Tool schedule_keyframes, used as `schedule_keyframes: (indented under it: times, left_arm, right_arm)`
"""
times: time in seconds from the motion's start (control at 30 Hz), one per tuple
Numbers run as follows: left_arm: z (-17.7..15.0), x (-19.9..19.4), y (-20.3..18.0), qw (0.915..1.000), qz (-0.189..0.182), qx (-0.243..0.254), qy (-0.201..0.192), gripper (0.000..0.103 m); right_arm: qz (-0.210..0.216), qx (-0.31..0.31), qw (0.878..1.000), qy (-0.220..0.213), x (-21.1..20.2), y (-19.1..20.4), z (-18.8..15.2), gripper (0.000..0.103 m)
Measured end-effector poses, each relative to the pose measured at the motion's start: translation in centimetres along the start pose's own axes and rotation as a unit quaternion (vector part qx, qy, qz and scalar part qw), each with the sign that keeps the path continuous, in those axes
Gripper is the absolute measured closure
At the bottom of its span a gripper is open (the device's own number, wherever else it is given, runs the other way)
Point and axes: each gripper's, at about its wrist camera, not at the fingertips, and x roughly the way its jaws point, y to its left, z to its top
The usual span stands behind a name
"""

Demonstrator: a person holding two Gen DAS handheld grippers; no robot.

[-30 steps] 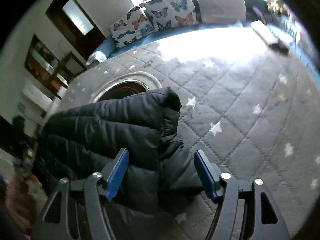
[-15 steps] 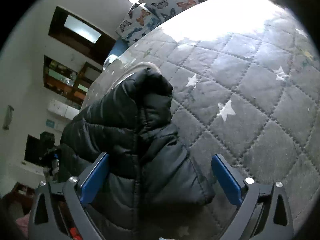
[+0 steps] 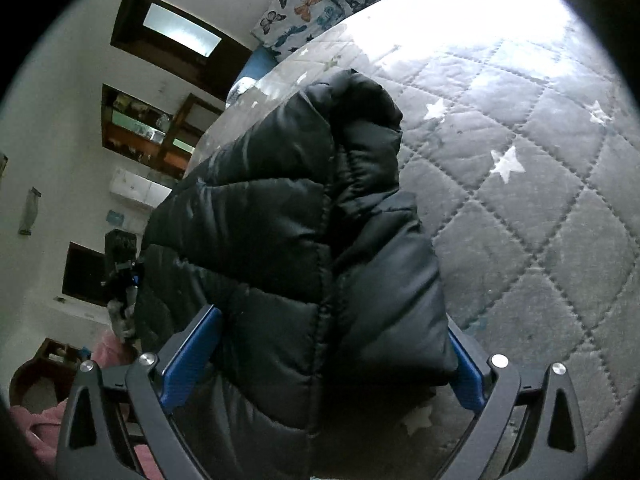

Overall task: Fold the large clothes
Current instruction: 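Grasp the folded jacket end with both tools and lift it upright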

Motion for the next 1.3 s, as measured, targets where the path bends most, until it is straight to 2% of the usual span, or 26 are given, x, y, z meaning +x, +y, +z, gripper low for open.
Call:
schedule_keyframes:
  times: [0.17,0.2,0.27,0.37,0.5,0.63,0.67,0.83,0.93,1.07,1.17,1.3]
  left_arm:
    - [-0.2,0.8,-0.7,1.0,0.005,0.008,-0.002,0.0]
    - [-0.4,1.1,-0.9,1.0,0.003,0.003,0.001,0.0]
    - [-1.1,1.1,-1.6,0.9999,0.007,0.009,0.002,0.001]
    - [-1.8,1.1,-2.9,0.9995,0.019,0.026,0.008,0.004]
    - [-1.6,1.9,-2.5,0.9996,0.009,0.018,0.018,0.003]
    - [-1.3,2.4,-2.1,0.9995,-0.004,0.018,0.026,0.0]
    - [-1.2,2.6,-2.2,0.9994,-0.001,0.019,0.027,0.0]
    - [-1.2,3.3,-4.1,0.9978,0.048,0.041,0.02,0.0]
    - [-2.0,3.5,-5.5,0.9959,0.071,0.056,0.006,0.001]
    - [-3.4,3.5,-8.5,0.9887,0.117,0.093,-0.015,0.013]
    - [-4.2,3.6,-10.9,0.9821,0.145,0.116,-0.029,0.018]
    - [-5.3,3.9,-13.5,0.9762,0.168,0.13,-0.045,0.028]
  right_arm:
    - [0.005,0.007,1.0,-0.019,0.5,0.5,0.3,0.0]
    - [0.009,0.007,1.0,-0.02,0.3,0.7,0.1,0.003]
    - [0.02,0.013,0.999,-0.026,-0.2,1.2,-0.5,0.023]
    - [0.02,0.006,1.0,-0.022,-0.9,1.9,-1.4,0.028]
    - [0.034,0.012,0.999,-0.021,-0.1,1.1,-1.1,0.027]
    - [0.045,0.017,0.999,-0.023,1.0,-0.3,-0.9,0.004]
    - [0.058,0.016,0.998,-0.031,1.2,-0.5,-0.7,0.002]
    - [0.049,0.005,0.998,-0.035,1.2,0.0,-0.8,0.005]
    - [0.046,0.004,0.998,-0.041,0.8,0.8,-1.2,0.02]
    - [0.03,-0.007,0.998,-0.049,0.3,2.0,-1.8,0.03]
    - [0.023,-0.007,0.998,-0.052,0.2,2.3,-2.1,0.031]
    - [0.016,0.0,0.998,-0.067,0.2,2.8,-1.9,0.037]
